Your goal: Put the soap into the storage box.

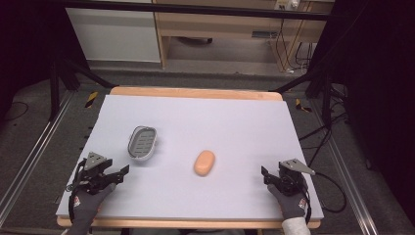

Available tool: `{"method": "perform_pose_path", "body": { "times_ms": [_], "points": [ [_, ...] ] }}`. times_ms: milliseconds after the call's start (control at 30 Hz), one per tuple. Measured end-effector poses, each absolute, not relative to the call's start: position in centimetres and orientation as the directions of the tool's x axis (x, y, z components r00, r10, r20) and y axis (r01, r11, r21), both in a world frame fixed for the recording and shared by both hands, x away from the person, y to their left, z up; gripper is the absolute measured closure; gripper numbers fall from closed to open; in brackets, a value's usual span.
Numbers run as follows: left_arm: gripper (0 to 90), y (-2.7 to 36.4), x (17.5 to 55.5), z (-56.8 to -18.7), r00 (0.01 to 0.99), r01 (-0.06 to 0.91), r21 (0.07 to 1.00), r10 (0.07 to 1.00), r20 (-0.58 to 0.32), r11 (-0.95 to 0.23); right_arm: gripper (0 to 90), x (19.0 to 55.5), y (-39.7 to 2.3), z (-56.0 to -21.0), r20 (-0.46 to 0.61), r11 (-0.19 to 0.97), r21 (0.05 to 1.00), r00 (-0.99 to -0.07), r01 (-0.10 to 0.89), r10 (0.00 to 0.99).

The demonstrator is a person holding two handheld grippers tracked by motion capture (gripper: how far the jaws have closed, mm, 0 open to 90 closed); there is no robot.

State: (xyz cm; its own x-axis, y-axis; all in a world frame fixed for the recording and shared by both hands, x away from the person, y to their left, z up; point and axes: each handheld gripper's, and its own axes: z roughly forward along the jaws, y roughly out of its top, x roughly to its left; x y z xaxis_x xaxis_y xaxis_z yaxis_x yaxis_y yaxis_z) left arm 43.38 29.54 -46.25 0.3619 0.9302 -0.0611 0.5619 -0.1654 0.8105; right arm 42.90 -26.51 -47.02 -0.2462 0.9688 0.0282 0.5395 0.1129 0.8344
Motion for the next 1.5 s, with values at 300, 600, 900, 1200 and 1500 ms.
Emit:
{"method": "perform_pose_path", "body": {
  "times_ms": [300,600,900,1200,1500],
  "points": [
    [28.8,28.9,43.0,-45.7,0.370,0.557,0.817,0.925,-0.083,-0.150,30.3,42.7,-26.9,-47.0,0.023,0.108,0.845,-0.237,0.523,0.971],
    [29.0,28.3,42.8,-45.5,0.381,0.559,0.816,0.920,-0.092,-0.150,31.2,42.7,-26.8,-46.9,0.022,0.112,0.846,-0.244,0.521,0.969],
    [28.9,27.0,42.6,-45.2,0.402,0.547,0.822,0.911,-0.089,-0.160,30.5,42.6,-26.7,-46.8,0.031,0.108,0.848,-0.252,0.519,0.967],
    [28.8,25.9,42.5,-45.0,0.429,0.540,0.821,0.900,-0.079,-0.185,30.3,42.5,-26.7,-46.7,0.032,0.106,0.855,-0.255,0.507,0.967],
    [28.6,25.0,42.5,-44.5,0.439,0.522,0.832,0.895,-0.077,-0.185,29.9,42.5,-26.6,-46.5,0.024,0.118,0.859,-0.271,0.498,0.962]
  ]
}}
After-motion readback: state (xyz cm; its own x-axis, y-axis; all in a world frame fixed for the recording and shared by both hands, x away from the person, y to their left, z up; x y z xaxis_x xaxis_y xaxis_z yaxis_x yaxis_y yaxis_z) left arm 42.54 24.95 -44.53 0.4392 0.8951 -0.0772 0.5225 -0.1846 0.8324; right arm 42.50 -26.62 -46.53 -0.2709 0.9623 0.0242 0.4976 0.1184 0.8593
